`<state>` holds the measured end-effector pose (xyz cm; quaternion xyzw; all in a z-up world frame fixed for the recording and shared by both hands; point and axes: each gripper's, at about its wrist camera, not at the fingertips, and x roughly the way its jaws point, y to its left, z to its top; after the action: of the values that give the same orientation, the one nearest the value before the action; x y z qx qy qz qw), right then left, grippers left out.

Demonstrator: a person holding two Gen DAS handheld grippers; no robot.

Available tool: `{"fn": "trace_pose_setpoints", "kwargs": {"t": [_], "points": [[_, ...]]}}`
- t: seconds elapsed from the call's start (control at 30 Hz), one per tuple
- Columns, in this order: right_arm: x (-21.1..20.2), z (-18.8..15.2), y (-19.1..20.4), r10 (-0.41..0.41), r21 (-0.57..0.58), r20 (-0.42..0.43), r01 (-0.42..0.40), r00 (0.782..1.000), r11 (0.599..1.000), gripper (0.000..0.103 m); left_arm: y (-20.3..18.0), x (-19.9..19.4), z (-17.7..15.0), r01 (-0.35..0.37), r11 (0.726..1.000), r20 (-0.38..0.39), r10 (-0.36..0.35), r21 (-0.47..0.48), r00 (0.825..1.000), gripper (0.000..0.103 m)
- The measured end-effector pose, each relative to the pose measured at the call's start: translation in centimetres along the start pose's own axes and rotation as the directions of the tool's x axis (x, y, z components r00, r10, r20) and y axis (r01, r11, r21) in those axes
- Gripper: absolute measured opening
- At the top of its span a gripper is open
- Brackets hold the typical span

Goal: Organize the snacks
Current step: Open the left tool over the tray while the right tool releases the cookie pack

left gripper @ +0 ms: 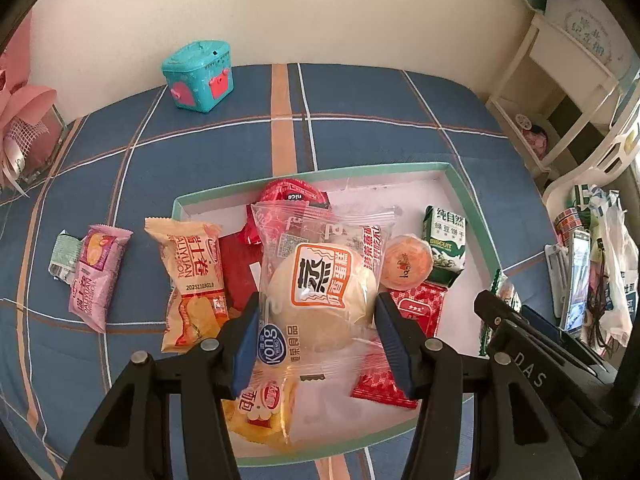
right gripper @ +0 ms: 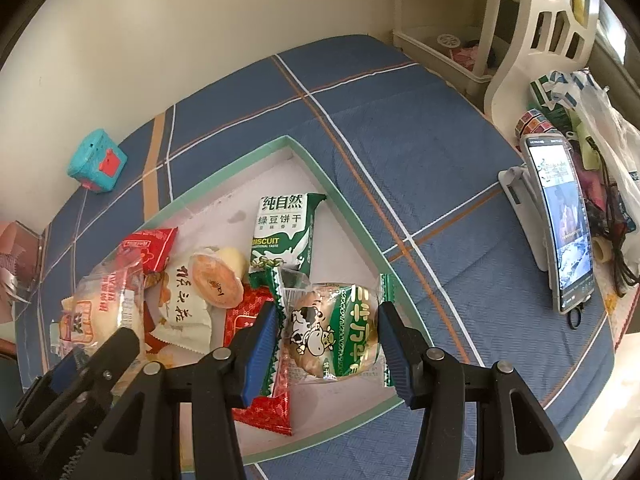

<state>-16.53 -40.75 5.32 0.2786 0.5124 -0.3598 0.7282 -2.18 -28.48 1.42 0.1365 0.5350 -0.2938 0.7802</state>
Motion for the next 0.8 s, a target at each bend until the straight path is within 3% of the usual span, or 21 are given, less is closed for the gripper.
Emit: {"fn": "trace_pose_setpoints", "kwargs": {"t": [0.43, 0.57, 0.8], "points": [[0.6, 0.1, 0.4, -0.016, -0.019, -0.018, 0.015, 1.0, 1.0, 0.055, 0.2, 1.2, -0.2, -0.028, 1.0, -0.027, 0.028, -0.009, 0.999, 0.057], [0.6, 0.0, 0.4, -0.017, -0.019, -0.022, 0.016, 1.0, 1.0, 0.056, 0.1, 1.3, -0.2, -0.047, 0.999, -0.033, 0.047, -0.001, 0.998, 0.061], [0.3, 0.1, 0.5, -0.02, -0.027, -0.02, 0.019, 1.0, 0.999, 0.062, 0.9, 0.7, -0.4, -0.044, 0.999, -0.024, 0.043, -0.014, 0.999, 0.061]]}}
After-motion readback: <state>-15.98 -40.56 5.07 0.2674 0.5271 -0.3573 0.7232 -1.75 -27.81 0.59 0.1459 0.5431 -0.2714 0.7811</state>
